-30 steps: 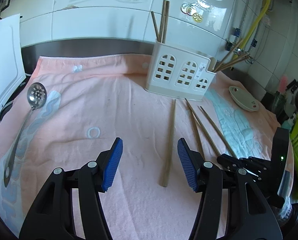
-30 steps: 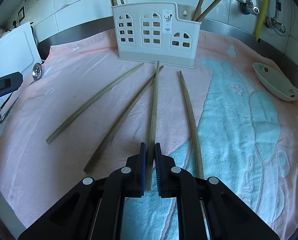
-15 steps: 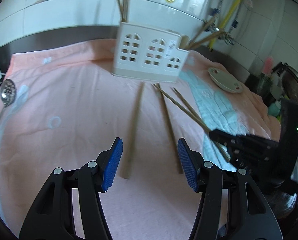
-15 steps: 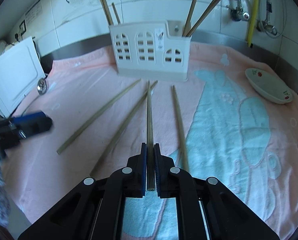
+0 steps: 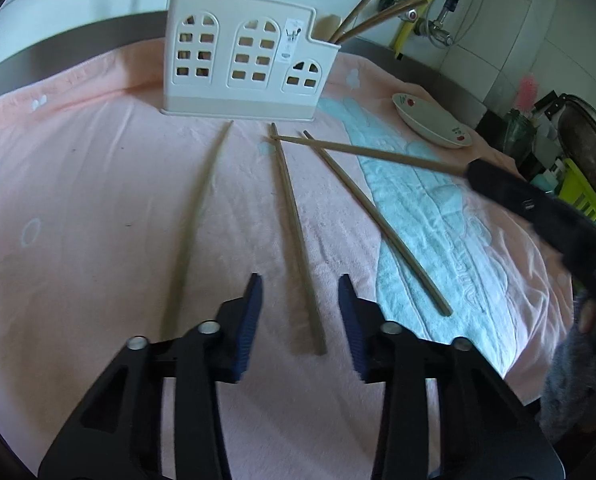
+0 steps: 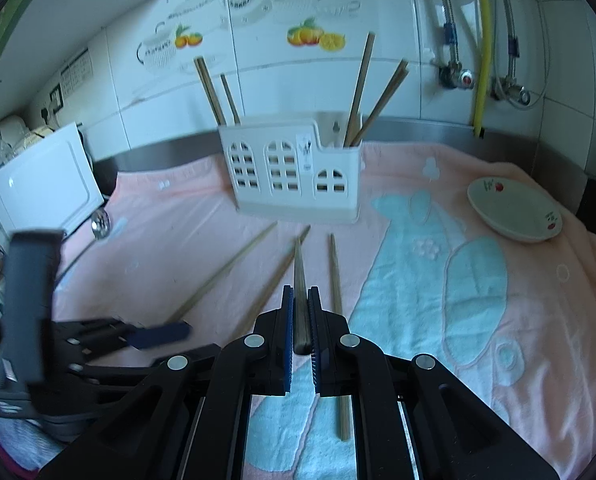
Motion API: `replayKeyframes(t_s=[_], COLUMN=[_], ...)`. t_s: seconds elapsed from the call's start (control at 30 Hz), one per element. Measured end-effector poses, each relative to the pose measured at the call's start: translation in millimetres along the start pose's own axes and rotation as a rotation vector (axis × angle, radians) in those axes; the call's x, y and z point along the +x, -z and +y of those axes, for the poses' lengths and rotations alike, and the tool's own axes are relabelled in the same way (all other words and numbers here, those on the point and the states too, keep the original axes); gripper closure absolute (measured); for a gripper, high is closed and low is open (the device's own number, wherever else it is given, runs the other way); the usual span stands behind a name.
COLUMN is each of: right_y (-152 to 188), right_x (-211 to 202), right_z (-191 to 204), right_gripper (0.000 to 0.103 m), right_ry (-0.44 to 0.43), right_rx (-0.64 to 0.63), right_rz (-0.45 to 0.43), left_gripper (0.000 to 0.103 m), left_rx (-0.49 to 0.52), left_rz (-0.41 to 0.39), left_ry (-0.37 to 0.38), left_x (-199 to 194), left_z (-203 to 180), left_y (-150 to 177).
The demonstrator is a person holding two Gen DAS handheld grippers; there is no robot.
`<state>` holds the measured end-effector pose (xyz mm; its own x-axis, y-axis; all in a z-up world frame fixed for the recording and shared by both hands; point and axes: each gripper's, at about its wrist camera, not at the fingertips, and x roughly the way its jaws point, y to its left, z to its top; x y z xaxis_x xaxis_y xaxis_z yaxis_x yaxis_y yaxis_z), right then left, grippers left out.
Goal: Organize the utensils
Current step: 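Close the right gripper on a chopstick while the left gripper grasps another, then lift both held chopsticks upright and carry them over the white holder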
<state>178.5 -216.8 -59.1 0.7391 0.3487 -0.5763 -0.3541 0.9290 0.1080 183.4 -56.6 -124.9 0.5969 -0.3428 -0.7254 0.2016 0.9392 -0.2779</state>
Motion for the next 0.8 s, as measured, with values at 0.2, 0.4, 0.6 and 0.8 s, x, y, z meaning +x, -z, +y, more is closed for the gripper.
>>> replayKeyframes(t_s=[0.2, 0.4, 0.6, 0.8], right_y=[-7.3, -11.1, -16.3, -23.2], right_x=[-9.7, -15.4, -22.0, -26.7], right_z=[-0.5, -1.6, -1.8, -0.9], right_gripper=[0.096, 0.096, 0.096, 0.096], right_ry=[-0.004, -0.006, -0.003, -0.002], right_rx=[-0.001, -0.005, -0.007, -0.01], right_rz=[-0.032, -0.052, -0.072, -0.092], left_gripper=[0.08, 0.082, 0.092, 0.096], left_rx=[0.002, -0.011, 0.037, 0.035], left_rz=[0.021, 0.036, 0.047, 0.08], left_ry=[-0.004, -0.029, -0.093, -0.081], left_x=[16.8, 27.1, 32.4, 29.4], left_z=[-7.3, -8.0, -16.9, -12.9], left_y=[-2.2, -5.4, -8.7, -14.0])
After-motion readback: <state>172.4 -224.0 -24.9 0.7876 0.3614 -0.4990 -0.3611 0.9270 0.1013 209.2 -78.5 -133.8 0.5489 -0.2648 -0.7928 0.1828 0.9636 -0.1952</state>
